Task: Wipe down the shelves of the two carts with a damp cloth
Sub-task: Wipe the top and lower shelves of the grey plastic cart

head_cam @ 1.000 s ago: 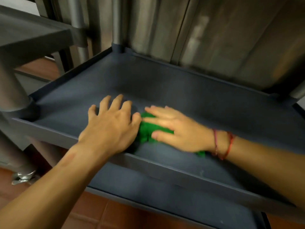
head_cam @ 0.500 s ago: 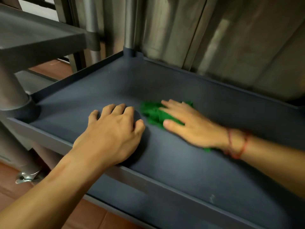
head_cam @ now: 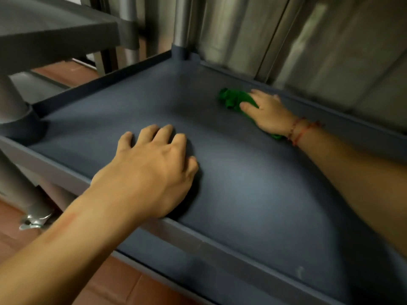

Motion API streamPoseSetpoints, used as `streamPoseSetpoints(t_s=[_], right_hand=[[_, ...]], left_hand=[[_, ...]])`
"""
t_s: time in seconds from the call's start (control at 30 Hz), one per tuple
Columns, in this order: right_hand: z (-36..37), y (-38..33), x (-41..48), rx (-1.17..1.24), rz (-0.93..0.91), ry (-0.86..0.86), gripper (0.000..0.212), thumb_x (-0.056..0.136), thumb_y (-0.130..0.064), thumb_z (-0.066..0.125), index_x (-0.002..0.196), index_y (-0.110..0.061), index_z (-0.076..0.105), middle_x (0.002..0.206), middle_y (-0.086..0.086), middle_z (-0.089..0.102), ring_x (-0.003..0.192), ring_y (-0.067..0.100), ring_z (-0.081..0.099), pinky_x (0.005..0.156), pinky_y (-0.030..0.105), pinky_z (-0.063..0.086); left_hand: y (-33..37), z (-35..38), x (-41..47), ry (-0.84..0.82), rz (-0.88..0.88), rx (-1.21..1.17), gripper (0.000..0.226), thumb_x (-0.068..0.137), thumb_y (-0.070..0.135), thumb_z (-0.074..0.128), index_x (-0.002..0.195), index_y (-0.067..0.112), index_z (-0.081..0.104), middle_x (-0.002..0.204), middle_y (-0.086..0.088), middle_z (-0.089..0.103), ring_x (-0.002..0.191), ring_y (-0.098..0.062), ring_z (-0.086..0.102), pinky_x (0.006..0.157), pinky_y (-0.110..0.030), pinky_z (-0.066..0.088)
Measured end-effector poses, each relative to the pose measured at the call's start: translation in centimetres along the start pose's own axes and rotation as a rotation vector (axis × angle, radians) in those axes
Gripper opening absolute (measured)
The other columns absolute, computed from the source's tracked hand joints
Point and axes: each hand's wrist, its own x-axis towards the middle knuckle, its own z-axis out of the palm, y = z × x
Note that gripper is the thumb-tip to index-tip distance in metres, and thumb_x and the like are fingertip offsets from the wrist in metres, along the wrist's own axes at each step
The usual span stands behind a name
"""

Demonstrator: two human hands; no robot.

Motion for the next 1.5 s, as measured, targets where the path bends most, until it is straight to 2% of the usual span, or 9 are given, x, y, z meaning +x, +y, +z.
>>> streamPoseSetpoints(t_s=[0.13,0.37,0.47,0.67,0.83,0.93,1.17,1.37,1.5], right_hand=[[0.1,2.8,3.0,-0.084,0.245,0.051,0.050,0.104,-0.051,0.030,0.144,-0.025,0.045,0.137,0.024,0.039,0.127,0.042,0.036,0.111,0.041,0.026],[-0.3,-1.2,-3.7,0.051,-0.089,-0.010,0.047,0.103,-0.039,0.048,0.145,-0.018,0.049,0.152,0.011,0.039,0.140,0.032,0.034,0.117,0.029,0.018],[-0.2,-3.5,-7.6,0.140,-0.258,-0.117,0.057,0.091,-0.045,0.046,0.146,-0.030,0.048,0.156,-0.002,0.036,0.144,0.015,0.026,0.116,0.023,0.013],[-0.7,-1.1,-3.3,0.152,-0.192,-0.048,0.045,0.098,-0.011,0.054,0.143,-0.010,0.050,0.150,0.008,0.047,0.138,0.022,0.041,0.102,0.001,0.016],[-1.7,3.7,1.5,0.082,0.158,0.026,0.039,0.106,-0.019,0.039,0.142,-0.009,0.049,0.145,0.020,0.050,0.130,0.036,0.048,0.097,0.031,0.037],[-1.7,4.8,1.9,0.084,0.251,0.035,0.042,0.107,-0.024,0.037,0.148,-0.013,0.043,0.147,0.020,0.049,0.132,0.036,0.046,0.100,0.032,0.036],[-1.7,0.7,-4.9,0.152,0.031,-0.013,0.045,0.103,-0.021,0.050,0.148,-0.021,0.045,0.157,0.001,0.039,0.145,0.018,0.032,0.109,0.014,0.018],[-1.3,-4.0,-12.0,0.239,-0.297,-0.143,0.056,0.087,-0.032,0.047,0.140,-0.048,0.038,0.152,-0.020,0.028,0.146,-0.001,0.015,0.113,0.005,0.001],[-1.2,-0.9,-8.3,0.123,-0.253,-0.129,0.053,0.095,-0.025,0.048,0.148,-0.028,0.043,0.157,-0.006,0.032,0.147,0.008,0.023,0.115,0.010,0.006]], left_hand=[[0.0,-0.3,-0.2,0.009,0.003,-0.007,0.069,0.082,0.057,0.000,0.135,0.030,0.035,0.150,0.007,0.029,0.143,-0.018,0.018,0.119,-0.047,0.016],[0.1,-0.4,-0.1,0.007,0.004,0.013,0.066,0.083,0.056,0.001,0.134,0.030,0.036,0.149,0.007,0.030,0.142,-0.018,0.021,0.118,-0.048,0.021],[0.3,-0.6,-0.1,-0.010,0.003,0.029,0.068,0.083,0.057,-0.001,0.136,0.031,0.033,0.150,0.006,0.029,0.143,-0.018,0.020,0.118,-0.048,0.021],[0.3,-0.6,-0.1,-0.013,0.005,0.039,0.065,0.085,0.056,0.000,0.136,0.030,0.032,0.149,0.007,0.030,0.143,-0.017,0.019,0.118,-0.046,0.019],[0.1,-0.4,-0.2,0.002,0.004,0.018,0.062,0.088,0.054,0.001,0.137,0.031,0.032,0.150,0.007,0.029,0.143,-0.016,0.018,0.120,-0.046,0.016],[0.1,-0.5,-0.2,-0.002,0.003,0.012,0.066,0.083,0.056,0.003,0.136,0.032,0.033,0.149,0.008,0.030,0.143,-0.016,0.019,0.119,-0.046,0.016],[0.2,-0.4,0.0,-0.015,-0.012,0.019,0.066,0.085,0.057,0.000,0.138,0.032,0.031,0.154,0.007,0.027,0.145,-0.018,0.018,0.119,-0.048,0.018],[0.6,-0.6,0.0,-0.023,-0.017,0.032,0.070,0.081,0.057,0.001,0.139,0.031,0.030,0.153,0.006,0.026,0.145,-0.018,0.017,0.118,-0.047,0.019],[0.5,-0.8,-0.1,-0.018,-0.015,0.032,0.070,0.081,0.057,0.004,0.138,0.029,0.033,0.153,0.005,0.028,0.145,-0.018,0.019,0.118,-0.048,0.020]])
